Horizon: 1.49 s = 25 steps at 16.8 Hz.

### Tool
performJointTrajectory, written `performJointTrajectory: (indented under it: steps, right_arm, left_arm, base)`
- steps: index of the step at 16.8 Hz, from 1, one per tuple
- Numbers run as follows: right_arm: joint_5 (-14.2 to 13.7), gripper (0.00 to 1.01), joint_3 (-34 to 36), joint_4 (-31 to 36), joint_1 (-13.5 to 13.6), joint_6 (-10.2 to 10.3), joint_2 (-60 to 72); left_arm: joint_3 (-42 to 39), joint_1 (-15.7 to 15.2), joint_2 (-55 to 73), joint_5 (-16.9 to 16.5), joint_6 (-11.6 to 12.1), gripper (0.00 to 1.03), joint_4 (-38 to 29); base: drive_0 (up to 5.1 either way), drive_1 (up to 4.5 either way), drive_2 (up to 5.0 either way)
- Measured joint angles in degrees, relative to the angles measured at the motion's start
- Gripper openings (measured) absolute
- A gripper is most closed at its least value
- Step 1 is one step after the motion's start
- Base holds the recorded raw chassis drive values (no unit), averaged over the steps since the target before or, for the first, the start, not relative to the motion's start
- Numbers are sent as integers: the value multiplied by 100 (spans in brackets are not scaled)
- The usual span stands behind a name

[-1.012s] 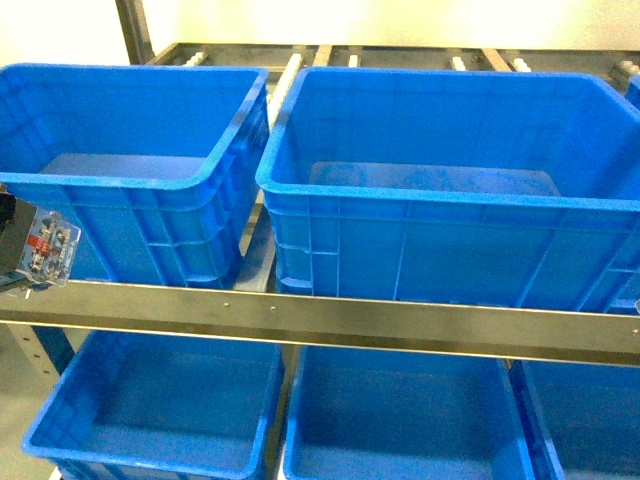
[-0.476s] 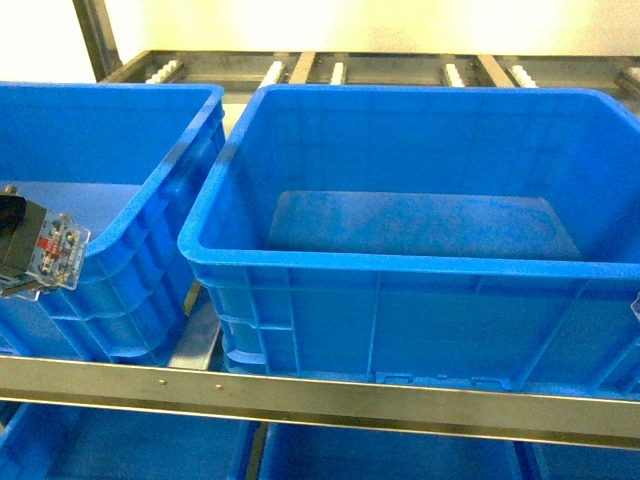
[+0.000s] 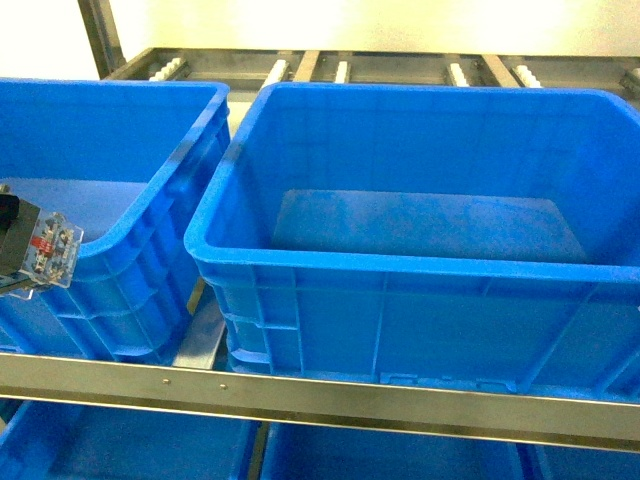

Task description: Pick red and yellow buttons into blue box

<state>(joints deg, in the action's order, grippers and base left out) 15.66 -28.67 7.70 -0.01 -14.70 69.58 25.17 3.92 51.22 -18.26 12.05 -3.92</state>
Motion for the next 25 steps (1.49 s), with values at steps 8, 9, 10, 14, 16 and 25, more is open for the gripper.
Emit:
performJointTrajectory:
  steps: [8, 9, 10, 14, 16, 25]
  right_arm:
    - [-179, 26, 146, -638, 76, -184, -717]
    - [-240, 26, 149, -789, 74, -258, -787]
    - [-214, 26, 164, -944, 74, -304, -896]
    - [-133, 26, 31, -1250, -122, -507, -1248]
    - [-22, 26, -201, -1287, -188, -557, -1248]
    - [101, 26, -1318, -984, 275, -636, -540]
  left_arm:
    - [-2, -2, 0, -2, 0, 32, -2]
    - [0, 0, 0, -4, 0, 32, -2]
    - [0, -2, 0, -2, 0, 32, -2]
    - [0, -2, 0, -2, 0, 32, -2]
    - [0, -2, 0, -2, 0, 32, -2]
    - [0, -2, 0, -2, 0, 32, 2]
  base:
    - [0, 0, 0]
    - [0, 0, 0]
    - [0, 0, 0]
    - [0, 0, 0]
    - [0, 0, 0]
    - [0, 0, 0]
